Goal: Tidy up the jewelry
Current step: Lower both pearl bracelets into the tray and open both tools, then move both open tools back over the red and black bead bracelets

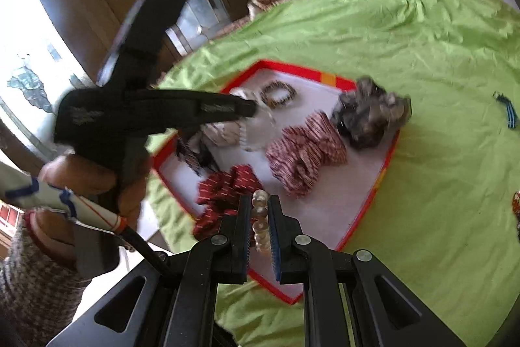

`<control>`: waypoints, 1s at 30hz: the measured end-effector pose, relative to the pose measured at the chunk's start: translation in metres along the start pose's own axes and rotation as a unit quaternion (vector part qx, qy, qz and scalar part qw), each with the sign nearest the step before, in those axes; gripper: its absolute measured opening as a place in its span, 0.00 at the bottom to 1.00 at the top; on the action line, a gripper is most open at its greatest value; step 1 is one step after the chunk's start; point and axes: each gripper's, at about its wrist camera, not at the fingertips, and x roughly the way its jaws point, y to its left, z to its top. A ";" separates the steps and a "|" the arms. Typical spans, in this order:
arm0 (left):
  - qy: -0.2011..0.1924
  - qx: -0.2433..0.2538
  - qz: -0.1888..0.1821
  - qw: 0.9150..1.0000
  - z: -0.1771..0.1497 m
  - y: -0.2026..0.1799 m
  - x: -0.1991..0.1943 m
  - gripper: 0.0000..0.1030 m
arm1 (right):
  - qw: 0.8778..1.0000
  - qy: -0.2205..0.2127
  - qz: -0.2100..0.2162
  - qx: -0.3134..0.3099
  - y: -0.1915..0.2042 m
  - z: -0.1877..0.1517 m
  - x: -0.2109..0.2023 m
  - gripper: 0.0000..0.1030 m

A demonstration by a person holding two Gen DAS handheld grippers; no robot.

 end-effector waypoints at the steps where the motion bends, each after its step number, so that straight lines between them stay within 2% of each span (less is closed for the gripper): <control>1: 0.002 0.000 0.003 1.000 0.000 0.001 0.002 0.05 | 1.000 0.006 -0.005 0.006 -0.005 -0.001 0.006 0.11; 7: 0.003 -0.002 0.023 1.000 0.000 0.006 0.010 0.05 | 0.999 0.022 -0.033 0.019 -0.024 -0.005 0.023 0.11; 12: -0.006 -0.011 0.023 1.000 0.000 0.009 0.005 0.07 | 0.999 0.021 -0.047 0.007 -0.022 -0.006 0.023 0.12; 16: -0.022 -0.013 0.025 0.999 -0.004 0.006 -0.008 0.26 | 0.999 0.016 -0.046 -0.004 -0.017 -0.006 0.017 0.16; 20: -0.046 -0.015 0.030 0.998 -0.008 0.001 -0.028 0.40 | 0.999 0.000 -0.053 -0.013 -0.012 -0.008 0.004 0.38; 23: -0.061 -0.014 0.040 0.997 -0.015 -0.005 -0.044 0.45 | 0.998 -0.011 -0.058 -0.017 -0.009 -0.010 -0.007 0.39; 30: -0.107 -0.018 0.081 0.991 -0.043 -0.022 -0.082 0.49 | 0.997 -0.029 -0.077 -0.010 -0.018 -0.030 -0.039 0.43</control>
